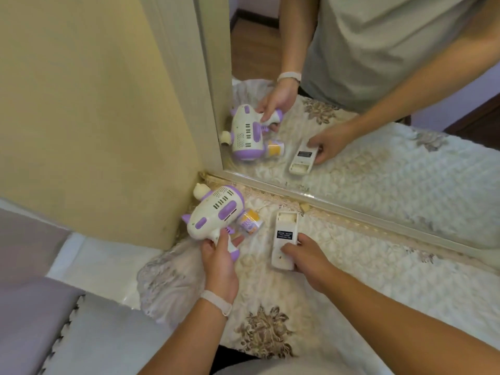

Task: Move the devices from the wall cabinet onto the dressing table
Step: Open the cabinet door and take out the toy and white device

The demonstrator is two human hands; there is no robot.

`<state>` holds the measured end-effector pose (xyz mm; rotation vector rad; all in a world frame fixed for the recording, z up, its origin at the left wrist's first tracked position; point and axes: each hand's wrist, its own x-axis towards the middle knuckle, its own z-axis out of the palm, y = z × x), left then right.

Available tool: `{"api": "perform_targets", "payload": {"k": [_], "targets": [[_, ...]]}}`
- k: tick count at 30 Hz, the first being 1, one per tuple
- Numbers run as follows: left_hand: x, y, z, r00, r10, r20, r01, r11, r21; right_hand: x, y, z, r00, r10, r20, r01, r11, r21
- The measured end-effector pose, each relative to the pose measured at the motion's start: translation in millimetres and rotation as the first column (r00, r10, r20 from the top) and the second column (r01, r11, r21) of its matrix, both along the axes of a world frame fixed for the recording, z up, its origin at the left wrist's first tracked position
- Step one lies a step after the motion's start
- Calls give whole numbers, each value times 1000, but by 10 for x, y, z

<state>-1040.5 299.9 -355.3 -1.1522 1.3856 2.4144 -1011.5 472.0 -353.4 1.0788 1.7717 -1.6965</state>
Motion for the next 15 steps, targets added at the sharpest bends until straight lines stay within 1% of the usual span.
{"api": "perform_targets", "payload": {"k": [3,6,8,11,15], "targets": [[-81,44,-85,1000,-2,-17,2,1000,15,-58,10,-70,1000,-1,17,0,1000,17],[-123,71,-138,998,-50,-31,49,998,-26,-96,45,-80,1000,14,16,-14,1000,20],[-118,80,-173,993,-113,-30,109,989,-97,-105,66,-65,997,75,26,-76,996,41],[-78,61,-204,977,-214,-10,206,949,-240,-112,110,-28,979,204,32,-206,971,120],[28,27,-181,964,-265,19,256,908,-332,-112,157,24,954,300,23,-298,928,223]]}}
